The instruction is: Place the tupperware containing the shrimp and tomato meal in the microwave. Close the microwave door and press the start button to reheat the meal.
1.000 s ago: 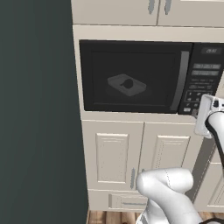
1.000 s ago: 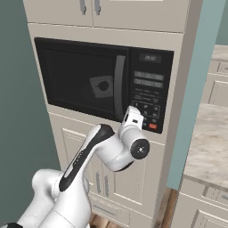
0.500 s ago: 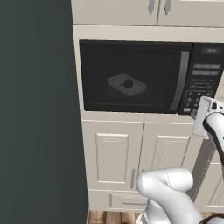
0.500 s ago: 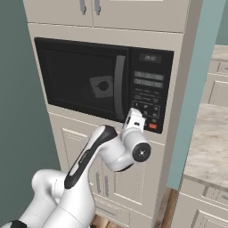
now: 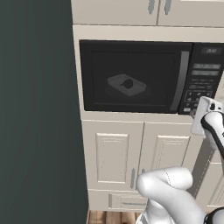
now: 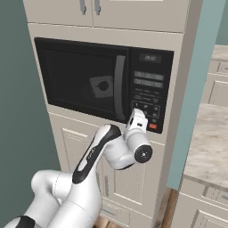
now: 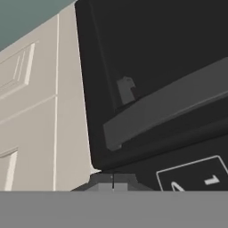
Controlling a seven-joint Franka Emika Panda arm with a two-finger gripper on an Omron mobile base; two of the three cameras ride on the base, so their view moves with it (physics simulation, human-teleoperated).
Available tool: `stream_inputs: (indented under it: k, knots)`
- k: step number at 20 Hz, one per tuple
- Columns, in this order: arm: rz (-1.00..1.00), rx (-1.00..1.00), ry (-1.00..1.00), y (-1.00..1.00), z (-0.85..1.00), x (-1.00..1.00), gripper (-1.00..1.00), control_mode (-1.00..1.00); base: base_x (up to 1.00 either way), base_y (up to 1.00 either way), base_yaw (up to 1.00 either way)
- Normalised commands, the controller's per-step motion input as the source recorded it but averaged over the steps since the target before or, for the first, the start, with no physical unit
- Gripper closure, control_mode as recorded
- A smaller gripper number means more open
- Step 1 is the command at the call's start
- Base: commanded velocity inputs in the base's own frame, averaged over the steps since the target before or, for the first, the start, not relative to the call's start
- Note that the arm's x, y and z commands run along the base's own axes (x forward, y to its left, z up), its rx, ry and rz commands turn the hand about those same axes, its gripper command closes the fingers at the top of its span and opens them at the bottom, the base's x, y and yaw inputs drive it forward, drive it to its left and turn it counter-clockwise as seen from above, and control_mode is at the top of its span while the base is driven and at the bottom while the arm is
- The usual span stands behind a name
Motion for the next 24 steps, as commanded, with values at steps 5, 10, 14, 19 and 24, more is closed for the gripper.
stream_inputs:
  k: [5,10,14,19,24]
  knots:
    - [-0.04,0.0,-0.04,-0.04,-0.05,0.23,1.0,-1.0,0.0,0.0,0.0]
    - [-0.04,0.0,-0.04,-0.05,-0.1,0.21,1.0,-1.0,0.0,0.0,0.0]
    - [-0.04,0.0,-0.03,-0.06,-0.11,0.22,1.0,-1.0,0.0,0.0,0.0]
    - [-0.04,0.0,-0.03,-0.09,-0.12,0.25,1.0,-1.0,0.0,0.0,0.0]
    - [-0.05,0.0,-0.02,-0.12,-0.16,0.22,1.0,-1.0,0.0,0.0,0.0]
